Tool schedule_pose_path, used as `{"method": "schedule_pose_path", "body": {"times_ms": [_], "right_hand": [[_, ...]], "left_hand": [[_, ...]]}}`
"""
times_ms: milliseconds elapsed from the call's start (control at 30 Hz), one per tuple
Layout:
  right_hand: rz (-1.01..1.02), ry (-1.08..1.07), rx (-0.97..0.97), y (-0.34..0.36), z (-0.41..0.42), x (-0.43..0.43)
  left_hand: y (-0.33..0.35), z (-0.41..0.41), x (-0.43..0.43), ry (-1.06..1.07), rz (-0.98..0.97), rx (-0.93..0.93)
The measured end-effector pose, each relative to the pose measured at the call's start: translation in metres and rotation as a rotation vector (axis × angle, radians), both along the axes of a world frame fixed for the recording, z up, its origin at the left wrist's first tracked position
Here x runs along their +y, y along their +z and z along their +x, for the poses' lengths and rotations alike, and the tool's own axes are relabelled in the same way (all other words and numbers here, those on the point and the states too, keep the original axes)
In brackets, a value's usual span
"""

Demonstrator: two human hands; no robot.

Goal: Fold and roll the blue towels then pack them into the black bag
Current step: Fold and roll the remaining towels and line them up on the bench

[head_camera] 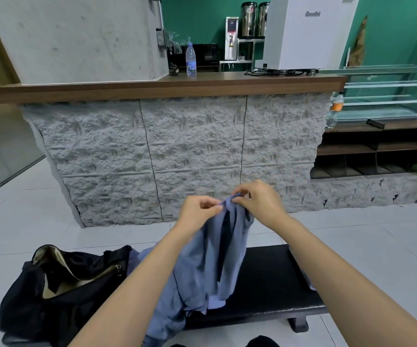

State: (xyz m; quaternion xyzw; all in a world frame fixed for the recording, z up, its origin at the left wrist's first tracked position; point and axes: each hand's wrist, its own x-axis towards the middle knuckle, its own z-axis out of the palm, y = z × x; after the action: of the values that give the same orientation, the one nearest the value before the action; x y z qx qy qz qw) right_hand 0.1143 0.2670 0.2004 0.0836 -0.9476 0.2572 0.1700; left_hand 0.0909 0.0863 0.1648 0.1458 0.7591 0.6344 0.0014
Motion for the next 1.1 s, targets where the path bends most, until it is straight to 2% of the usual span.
{"method": "schedule_pose_path", "body": {"times_ms": [167,300,433,533,633,733,833,900,1000,1100], "right_hand": [[-0.057,-0.066,0.002,0.000,-0.001,0.009],[-0.097,-0.123,-0.023,-0.001,-0.003,0.025],[-0.196,-0.150,-0.019,-0.008,-0.009,0.045],[-0.301,-0.181,-0.044,-0.017,-0.012,0.059],[-0.388,-0.183,-0.096,-0.023,-0.012,0.065],[-0.540,-0.169,-0.107,-0.026,-0.015,0.065],[-0.653,-0.234,-0.146,-0.036,-0.023,0.063],[-0.541,-0.355,-0.176,-0.048,-0.026,0.061],[-0.446,-0.411,-0.200,-0.061,-0.023,0.047],[-0.492,-0.366,-0.240,-0.067,-0.021,0.018]], "left_hand": [[-0.042,0.004,-0.029,0.029,-0.186,-0.039],[-0.065,0.013,-0.051,0.091,-0.299,0.012],[-0.079,0.009,-0.078,0.092,-0.320,0.030],[-0.082,0.010,-0.100,0.072,-0.185,-0.091],[-0.071,0.015,-0.110,0.176,0.194,-0.294],[-0.055,0.017,-0.118,0.080,0.512,-0.482],[-0.047,0.008,-0.121,0.072,0.566,-0.667],[-0.053,-0.001,-0.114,0.176,0.526,-0.762],[-0.066,-0.012,-0.097,0.363,0.602,-0.752],[-0.069,-0.014,-0.065,0.421,0.645,-0.670]]}}
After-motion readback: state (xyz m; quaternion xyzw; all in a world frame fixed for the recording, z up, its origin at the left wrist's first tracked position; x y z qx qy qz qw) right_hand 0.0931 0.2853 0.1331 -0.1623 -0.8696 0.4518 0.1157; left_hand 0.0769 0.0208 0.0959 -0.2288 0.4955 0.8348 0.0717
